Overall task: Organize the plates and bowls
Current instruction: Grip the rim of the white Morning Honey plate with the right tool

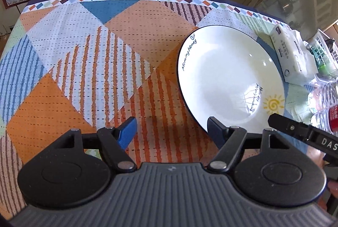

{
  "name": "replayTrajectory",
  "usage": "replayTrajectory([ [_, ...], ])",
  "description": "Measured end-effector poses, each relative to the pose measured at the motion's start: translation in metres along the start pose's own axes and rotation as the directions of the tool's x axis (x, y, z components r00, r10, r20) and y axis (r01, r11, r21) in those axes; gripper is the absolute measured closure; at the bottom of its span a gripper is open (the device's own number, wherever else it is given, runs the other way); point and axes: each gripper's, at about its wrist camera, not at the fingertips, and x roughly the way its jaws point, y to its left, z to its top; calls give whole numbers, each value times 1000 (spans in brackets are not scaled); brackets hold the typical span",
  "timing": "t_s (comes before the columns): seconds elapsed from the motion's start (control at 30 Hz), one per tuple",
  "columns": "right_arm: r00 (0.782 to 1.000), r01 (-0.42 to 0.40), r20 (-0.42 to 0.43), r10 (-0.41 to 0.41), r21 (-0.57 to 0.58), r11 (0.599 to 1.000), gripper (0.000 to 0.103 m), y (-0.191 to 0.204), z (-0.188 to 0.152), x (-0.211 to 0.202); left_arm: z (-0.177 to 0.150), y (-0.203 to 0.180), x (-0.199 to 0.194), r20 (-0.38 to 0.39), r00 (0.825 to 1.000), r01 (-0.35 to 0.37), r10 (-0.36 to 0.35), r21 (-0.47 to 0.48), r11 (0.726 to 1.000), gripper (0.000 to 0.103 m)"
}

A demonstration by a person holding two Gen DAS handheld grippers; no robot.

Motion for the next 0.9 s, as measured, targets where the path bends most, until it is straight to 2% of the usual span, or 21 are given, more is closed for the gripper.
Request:
replayTrajectory([
  [0.1,1000,7,7,-7,-6,1000,41,0,0,6,1,1,8,-1,1000,3,-3,-8,1000,34],
  [0.27,999,36,23,-36,-8,999,62,-5,4,18,1,9,22,3,997,72,-72,-82,994,51],
  [0.3,999,43,27,-43,0,999,65,-7,4,20,1,13,24,9,995,104,-104,-120,987,63],
  [0.33,997,68,38,-68,6,998,79,-9,5,23,2,17,27,12,990,144,-144,-159,977,76],
  [0.37,995,78,60,-78,8,997,88,-13,6,23,3,21,29,9,984,179,-180,-190,965,81],
  [0.43,996,45,77,-46,14,999,89,-24,10,24,5,23,31,1,973,225,-230,-204,953,93],
  [0.53,998,17,62,-21,67,998,89,-32,14,26,5,20,30,2,973,229,-232,-186,956,94],
  [0.63,999,-13,49,7,119,993,89,-35,14,31,4,9,27,-7,979,202,-204,-108,973,94],
  [0.77,998,-52,32,49,106,993,88,-35,5,27,-4,-3,14,-7,991,135,-135,0,991,92],
  [0.9,996,-87,30,85,104,991,88,-33,-7,14,-10,-4,-9,1,993,121,-122,37,992,92],
])
